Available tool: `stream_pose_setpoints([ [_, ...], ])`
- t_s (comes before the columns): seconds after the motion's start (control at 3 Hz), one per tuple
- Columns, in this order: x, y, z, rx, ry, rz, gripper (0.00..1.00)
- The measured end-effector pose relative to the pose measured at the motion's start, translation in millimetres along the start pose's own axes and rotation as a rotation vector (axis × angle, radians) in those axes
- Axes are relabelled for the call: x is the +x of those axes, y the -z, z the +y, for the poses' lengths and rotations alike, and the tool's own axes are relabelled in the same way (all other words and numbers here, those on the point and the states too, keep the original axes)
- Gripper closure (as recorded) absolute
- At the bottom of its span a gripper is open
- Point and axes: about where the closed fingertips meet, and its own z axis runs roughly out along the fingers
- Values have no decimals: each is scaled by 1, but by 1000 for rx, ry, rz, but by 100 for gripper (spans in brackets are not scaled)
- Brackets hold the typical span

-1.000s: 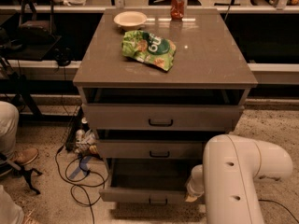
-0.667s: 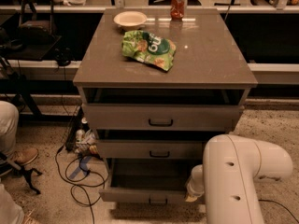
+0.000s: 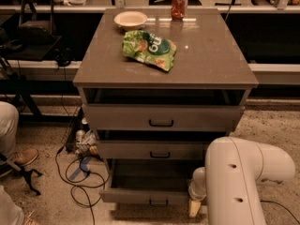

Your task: Open bottom drawer

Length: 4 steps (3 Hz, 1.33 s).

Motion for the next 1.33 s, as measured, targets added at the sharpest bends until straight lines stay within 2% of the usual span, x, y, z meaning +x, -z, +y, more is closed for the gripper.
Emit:
stream_pose_setpoints([
  [0.33, 6, -2, 12, -21, 1, 17, 0],
  [0.67, 12, 1, 22, -25, -10, 49, 16],
  [1.33, 16, 10, 45, -19, -34, 77, 63],
])
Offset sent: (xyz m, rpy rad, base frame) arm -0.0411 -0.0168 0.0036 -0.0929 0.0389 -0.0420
